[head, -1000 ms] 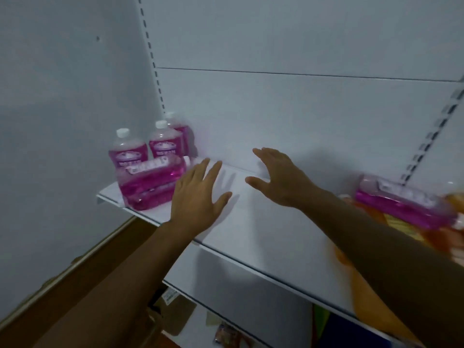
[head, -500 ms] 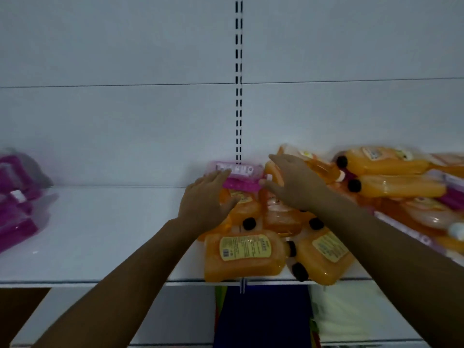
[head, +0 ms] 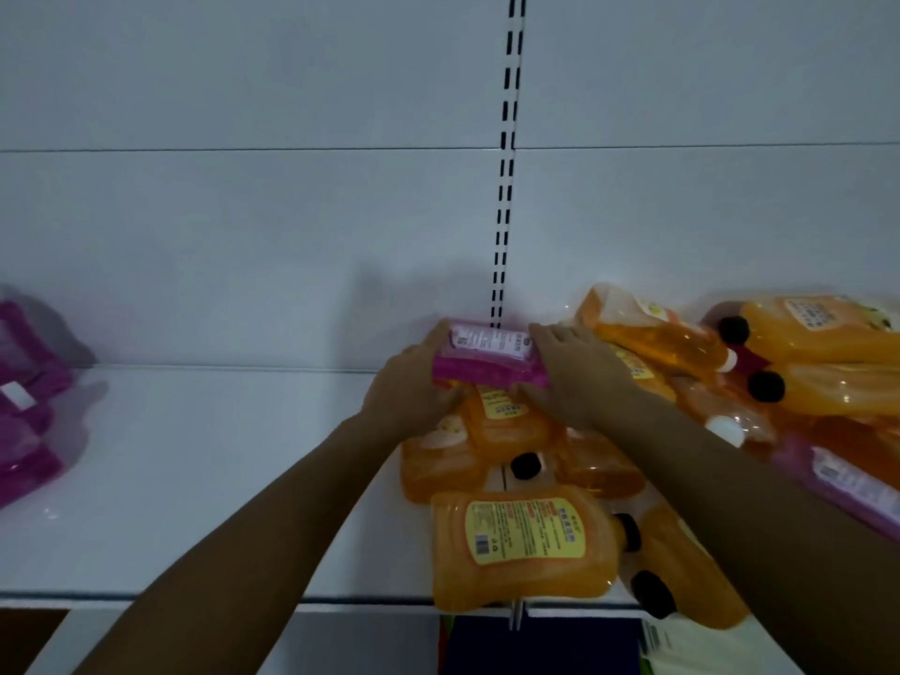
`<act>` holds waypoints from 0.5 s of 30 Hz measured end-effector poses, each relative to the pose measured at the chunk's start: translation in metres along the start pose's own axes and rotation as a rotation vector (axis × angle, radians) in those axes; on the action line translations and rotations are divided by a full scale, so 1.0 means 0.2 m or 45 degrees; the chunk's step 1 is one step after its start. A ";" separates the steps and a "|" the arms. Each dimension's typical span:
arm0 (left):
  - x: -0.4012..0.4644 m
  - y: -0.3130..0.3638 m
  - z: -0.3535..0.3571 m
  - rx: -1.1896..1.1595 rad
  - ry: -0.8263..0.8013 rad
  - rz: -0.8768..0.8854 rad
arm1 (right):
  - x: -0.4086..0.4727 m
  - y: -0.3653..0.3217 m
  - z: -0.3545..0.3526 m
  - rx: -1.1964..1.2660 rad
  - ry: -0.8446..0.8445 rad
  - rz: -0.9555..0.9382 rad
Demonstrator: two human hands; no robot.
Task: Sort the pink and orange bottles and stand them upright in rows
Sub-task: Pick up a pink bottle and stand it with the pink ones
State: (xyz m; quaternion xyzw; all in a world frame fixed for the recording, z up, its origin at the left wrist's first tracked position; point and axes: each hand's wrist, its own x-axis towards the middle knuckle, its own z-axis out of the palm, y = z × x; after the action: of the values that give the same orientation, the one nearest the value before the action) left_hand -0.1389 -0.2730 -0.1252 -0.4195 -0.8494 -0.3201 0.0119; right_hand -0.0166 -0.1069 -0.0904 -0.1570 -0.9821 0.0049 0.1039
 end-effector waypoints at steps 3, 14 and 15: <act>0.00 -0.01 -0.01 -0.107 0.099 0.046 | 0.03 0.01 0.02 0.003 -0.061 -0.018; -0.13 -0.05 -0.11 -0.163 0.362 0.060 | 0.08 -0.07 -0.06 0.421 0.080 -0.163; -0.15 -0.07 -0.14 -0.160 0.398 0.043 | 0.10 -0.10 -0.08 0.484 0.103 -0.198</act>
State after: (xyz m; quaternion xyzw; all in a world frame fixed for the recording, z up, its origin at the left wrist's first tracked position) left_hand -0.1356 -0.3160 -0.1195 -0.3787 -0.8083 -0.4336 0.1231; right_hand -0.0383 -0.1202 -0.0701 -0.0584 -0.9677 0.1758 0.1710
